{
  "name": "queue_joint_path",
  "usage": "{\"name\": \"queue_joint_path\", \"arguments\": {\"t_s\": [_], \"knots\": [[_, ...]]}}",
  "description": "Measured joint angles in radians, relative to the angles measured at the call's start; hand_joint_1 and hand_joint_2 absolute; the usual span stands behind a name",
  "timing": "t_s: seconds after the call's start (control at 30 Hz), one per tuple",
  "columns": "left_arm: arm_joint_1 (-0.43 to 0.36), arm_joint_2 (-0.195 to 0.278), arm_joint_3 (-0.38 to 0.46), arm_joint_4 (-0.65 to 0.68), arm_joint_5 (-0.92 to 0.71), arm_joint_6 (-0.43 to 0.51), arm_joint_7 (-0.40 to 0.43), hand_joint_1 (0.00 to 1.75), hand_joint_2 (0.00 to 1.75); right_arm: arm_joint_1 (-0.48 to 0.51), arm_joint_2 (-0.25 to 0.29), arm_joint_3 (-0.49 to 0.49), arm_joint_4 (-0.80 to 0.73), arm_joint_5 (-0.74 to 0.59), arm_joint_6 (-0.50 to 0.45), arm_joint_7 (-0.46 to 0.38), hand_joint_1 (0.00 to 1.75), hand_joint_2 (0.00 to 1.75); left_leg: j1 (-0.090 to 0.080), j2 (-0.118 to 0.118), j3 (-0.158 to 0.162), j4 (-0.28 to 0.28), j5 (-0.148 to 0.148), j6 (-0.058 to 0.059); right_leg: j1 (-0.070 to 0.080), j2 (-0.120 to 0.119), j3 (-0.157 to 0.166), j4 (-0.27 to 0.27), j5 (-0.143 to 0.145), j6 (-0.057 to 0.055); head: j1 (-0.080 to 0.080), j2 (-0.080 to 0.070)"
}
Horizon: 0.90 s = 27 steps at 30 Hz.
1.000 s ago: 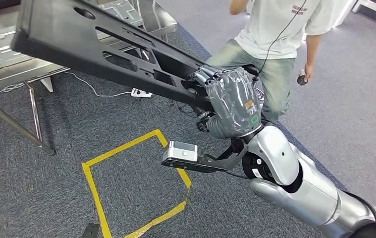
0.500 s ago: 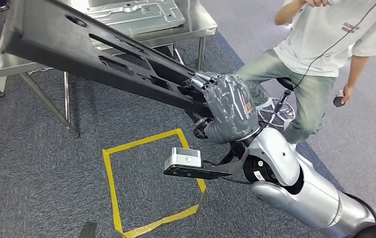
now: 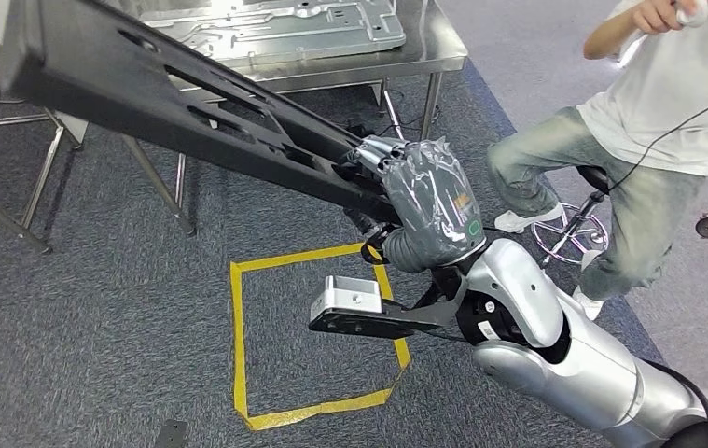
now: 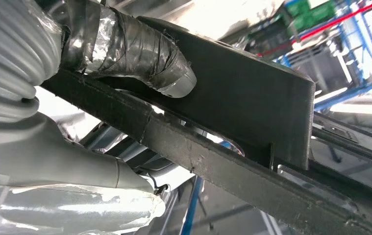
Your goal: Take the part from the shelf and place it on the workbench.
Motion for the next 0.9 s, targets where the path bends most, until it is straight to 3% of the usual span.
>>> {"name": "queue_joint_path", "arguments": {"t_s": [0.37,0.5,0.57,0.67,0.7,0.73,0.8,0.83,0.87,0.9], "knots": [[0.0,0.0,0.0,0.0,0.0,0.0,0.0,0.0,1.75,0.0,0.0,0.0,0.0,-0.002,0.0,0.001,1.75,1.75,0.0,0.002,0.01,-0.017,0.008,0.0,0.0,-0.003,0.0,0.0,0.0,0.001,0.0,0.0],[0.0,0.0,0.0,0.0,0.0,0.0,0.0,0.0,1.75,0.0,0.0,0.0,0.0,-0.007,-0.001,0.005,1.75,1.75,-0.001,0.025,0.065,-0.112,0.042,0.002,0.0,-0.014,0.003,0.002,-0.004,0.005,0.0,0.0],[-0.001,0.001,0.0,0.0,0.0,0.0,-0.001,0.0,1.75,0.0,0.0,-0.001,0.0,-0.013,-0.002,0.007,1.75,1.75,-0.006,0.04,0.091,-0.161,0.048,0.011,0.005,-0.027,0.006,0.004,-0.009,0.012,0.001,0.0],[0.002,0.001,0.0,0.0,0.001,0.001,-0.002,0.0,1.75,-0.001,0.0,-0.002,0.001,-0.02,-0.006,0.008,1.75,1.75,-0.012,0.029,0.099,-0.178,0.044,0.025,0.009,-0.046,0.012,0.002,-0.014,0.025,0.003,0.0],[0.004,0.002,0.0,0.0,0.003,0.003,-0.003,0.0,1.75,-0.001,0.0,-0.003,0.001,-0.039,-0.01,0.013,1.75,1.75,-0.01,0.021,0.102,-0.181,0.045,0.031,0.006,-0.031,0.007,0.018,-0.027,0.032,0.003,0.0],[0.005,0.002,0.0,0.0,0.008,0.008,-0.005,0.0,1.75,0.006,0.0,-0.01,0.007,-0.094,-0.043,0.026,1.75,1.75,-0.009,0.008,0.105,-0.183,0.045,0.038,0.003,-0.009,-0.033,0.096,-0.057,0.038,0.004,0.0],[0.009,0.003,0.0,0.0,0.019,0.01,-0.003,0.0,1.75,0.01,-0.007,-0.031,0.052,-0.147,-0.151,0.118,1.75,1.75,-0.008,-0.023,0.109,-0.184,0.043,0.035,-0.001,0.05,-0.048,0.098,-0.045,0.032,0.007,0.0],[0.01,0.003,0.0,0.0,0.021,0.006,0.0,0.0,1.75,0.013,-0.013,-0.042,0.078,-0.156,-0.204,0.161,1.75,1.75,-0.009,-0.034,0.107,-0.179,0.037,0.029,-0.001,0.059,-0.047,0.079,-0.025,0.023,0.008,0.0],[0.011,0.003,0.0,0.0,0.02,0.0,0.005,0.0,1.75,0.008,-0.019,-0.049,0.101,-0.128,-0.229,0.193,1.75,1.75,-0.009,-0.034,0.1,-0.163,0.025,0.019,-0.001,0.061,-0.011,-0.002,0.012,0.012,0.007,0.0],[0.01,0.003,0.0,0.0,0.017,-0.004,0.007,0.0,1.75,0.008,-0.022,-0.055,0.112,-0.127,-0.235,0.192,1.75,1.75,-0.009,-0.028,0.084,-0.129,0.004,0.014,-0.003,0.059,-0.009,-0.007,0.014,0.005,0.006,0.0]]}}
